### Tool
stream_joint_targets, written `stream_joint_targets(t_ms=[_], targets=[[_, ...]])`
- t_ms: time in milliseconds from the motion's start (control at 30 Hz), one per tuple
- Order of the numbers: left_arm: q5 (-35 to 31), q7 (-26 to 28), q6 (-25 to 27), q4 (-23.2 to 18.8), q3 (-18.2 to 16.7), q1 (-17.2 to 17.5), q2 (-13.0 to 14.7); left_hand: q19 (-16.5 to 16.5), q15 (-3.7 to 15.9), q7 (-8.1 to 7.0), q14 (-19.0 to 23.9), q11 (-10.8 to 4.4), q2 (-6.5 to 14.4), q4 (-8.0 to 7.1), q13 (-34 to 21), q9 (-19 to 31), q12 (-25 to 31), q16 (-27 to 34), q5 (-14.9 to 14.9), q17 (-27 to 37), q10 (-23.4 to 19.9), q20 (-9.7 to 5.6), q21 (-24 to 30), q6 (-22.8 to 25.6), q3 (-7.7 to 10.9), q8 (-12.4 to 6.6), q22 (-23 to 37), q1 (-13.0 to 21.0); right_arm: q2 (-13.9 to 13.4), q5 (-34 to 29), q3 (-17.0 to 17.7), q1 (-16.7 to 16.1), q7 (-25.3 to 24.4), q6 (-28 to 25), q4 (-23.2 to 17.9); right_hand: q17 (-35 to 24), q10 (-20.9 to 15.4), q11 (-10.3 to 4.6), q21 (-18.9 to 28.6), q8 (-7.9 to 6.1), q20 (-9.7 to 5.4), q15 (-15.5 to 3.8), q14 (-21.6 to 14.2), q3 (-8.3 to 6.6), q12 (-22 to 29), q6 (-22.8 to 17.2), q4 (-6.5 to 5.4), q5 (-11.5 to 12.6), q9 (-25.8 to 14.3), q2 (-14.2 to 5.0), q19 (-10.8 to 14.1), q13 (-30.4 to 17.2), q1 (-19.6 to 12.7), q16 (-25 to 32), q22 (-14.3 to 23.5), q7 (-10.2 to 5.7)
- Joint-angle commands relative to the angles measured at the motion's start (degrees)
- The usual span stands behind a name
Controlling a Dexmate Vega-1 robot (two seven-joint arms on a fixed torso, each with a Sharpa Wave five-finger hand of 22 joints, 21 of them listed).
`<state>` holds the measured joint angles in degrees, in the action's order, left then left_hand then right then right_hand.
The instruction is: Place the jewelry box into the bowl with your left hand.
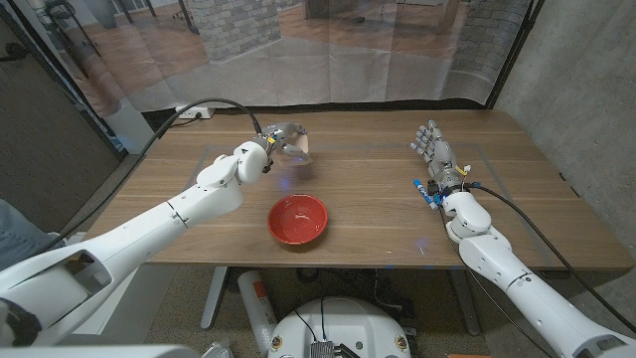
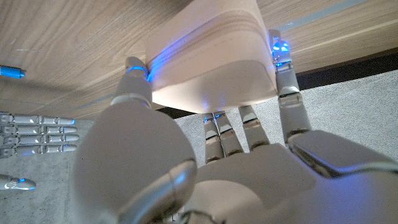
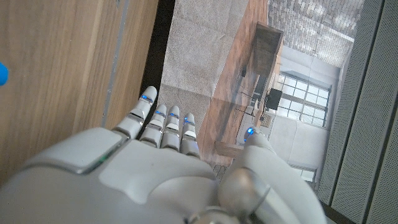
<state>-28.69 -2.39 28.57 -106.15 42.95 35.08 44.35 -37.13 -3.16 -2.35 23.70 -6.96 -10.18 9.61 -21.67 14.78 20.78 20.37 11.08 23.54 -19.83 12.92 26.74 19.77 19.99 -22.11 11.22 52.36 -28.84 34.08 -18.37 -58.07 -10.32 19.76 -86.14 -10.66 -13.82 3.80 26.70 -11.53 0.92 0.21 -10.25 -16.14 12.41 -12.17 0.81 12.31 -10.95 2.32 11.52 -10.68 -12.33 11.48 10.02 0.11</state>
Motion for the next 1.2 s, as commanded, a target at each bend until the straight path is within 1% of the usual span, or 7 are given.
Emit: stream_joint_targets(t_ms=[33,333,367,633,700,767,1200], targets=[[0.42,0.56,-0.53,-4.54,-2.32,3.03,2.13,-6.93,7.43,0.14,8.46,0.38,14.82,-2.12,-0.25,0.19,0.27,0.31,0.07,0.34,-0.49,-10.30,0.44,0.60,2.12,-0.50,0.18,14.33,-0.27,0.00,0.38,-0.48,-0.29,-0.03,-0.50,-0.20,-0.67,-0.04,-0.17,0.10,0.12,-0.04,-0.50,-0.22,0.16,-0.53,0.34,-0.13,-0.08,-0.60,0.14,-0.08,-0.36,-0.19,0.06,0.01],[0.57,-0.47,-0.72,-6.61,-3.39,4.12,3.29,-6.82,7.42,0.14,8.75,0.23,14.74,-2.14,-0.54,0.13,0.26,0.11,0.02,0.48,-0.79,-10.29,0.66,0.74,2.15,-0.57,0.20,14.20,-0.32,0.19,0.74,-0.81,-0.25,0.40,-0.47,-0.21,-0.65,-0.13,-0.38,0.12,0.22,-0.11,-0.52,-0.21,0.13,-0.50,0.39,-0.16,-0.08,-0.65,0.22,-0.08,-0.36,-0.20,0.07,0.04],[0.57,-0.49,-0.80,-6.88,-3.51,4.31,3.44,-6.80,7.48,0.15,8.90,-0.08,14.71,-2.13,-0.59,0.11,0.33,0.12,0.02,0.49,-1.02,-10.31,0.70,0.83,2.15,-0.60,0.21,14.19,-0.34,0.25,0.79,-0.87,-0.25,0.40,-0.49,-0.21,-0.69,-0.04,-0.40,0.12,0.22,-0.12,-0.51,-0.21,0.14,-0.52,0.40,-0.16,-0.08,-0.65,0.23,-0.08,-0.36,-0.20,0.07,-0.01],[1.35,-0.79,-2.05,-9.48,-5.06,5.85,4.67,-6.67,7.54,0.18,9.18,0.11,14.68,-2.15,-0.85,0.06,0.28,-0.07,-0.02,0.61,-1.24,-10.34,0.89,0.96,2.21,-0.68,0.22,14.11,-0.49,0.23,1.06,-1.24,-0.45,0.52,-0.62,-0.21,-0.69,-0.16,-0.61,0.14,0.28,-0.13,-0.49,-0.18,0.12,-0.49,0.44,-0.19,-0.08,-0.68,0.32,-0.08,-0.33,-0.23,0.08,-0.04],[1.73,-0.81,-2.70,-10.28,-5.60,6.35,5.17,-6.65,7.55,0.14,9.44,-0.37,14.64,-2.14,-0.93,0.05,0.30,-0.06,-0.03,0.64,-1.40,-10.38,0.96,1.08,2.22,-0.73,0.23,14.08,-0.54,0.10,1.10,-1.32,-0.58,0.58,-0.69,-0.21,-0.67,-0.10,-0.65,0.13,0.28,-0.14,-0.51,-0.18,0.11,-0.50,0.45,-0.19,-0.08,-0.69,0.33,-0.08,-0.33,-0.22,0.08,-0.03],[1.32,-0.70,-3.04,-11.12,-5.81,6.82,5.70,-6.59,7.59,0.21,9.61,-0.05,14.63,-2.14,-1.02,0.03,0.31,-0.10,-0.04,0.68,-1.54,-10.42,1.03,1.14,2.25,-0.76,0.24,14.06,-0.54,-0.05,1.13,-1.39,-0.71,0.68,-0.76,-0.22,-0.67,-0.13,-0.70,0.14,0.28,-0.17,-0.50,-0.17,0.10,-0.49,0.46,-0.20,-0.08,-0.70,0.34,-0.08,-0.33,-0.23,0.08,-0.04],[0.84,-0.66,-4.33,-14.00,-8.06,9.83,7.70,-6.27,7.75,0.23,10.11,-0.31,14.69,-2.15,-1.41,-0.05,0.19,-0.35,-0.03,0.85,-1.79,-10.53,1.29,1.37,2.41,-0.88,0.27,14.00,-0.43,-0.34,1.04,-1.31,-1.14,0.35,-1.11,-0.21,-0.75,-0.14,-0.95,0.15,0.30,-0.15,-0.53,-0.16,0.11,-0.49,0.53,-0.22,-0.08,-0.75,0.47,-0.08,-0.34,-0.23,0.09,-0.02]])
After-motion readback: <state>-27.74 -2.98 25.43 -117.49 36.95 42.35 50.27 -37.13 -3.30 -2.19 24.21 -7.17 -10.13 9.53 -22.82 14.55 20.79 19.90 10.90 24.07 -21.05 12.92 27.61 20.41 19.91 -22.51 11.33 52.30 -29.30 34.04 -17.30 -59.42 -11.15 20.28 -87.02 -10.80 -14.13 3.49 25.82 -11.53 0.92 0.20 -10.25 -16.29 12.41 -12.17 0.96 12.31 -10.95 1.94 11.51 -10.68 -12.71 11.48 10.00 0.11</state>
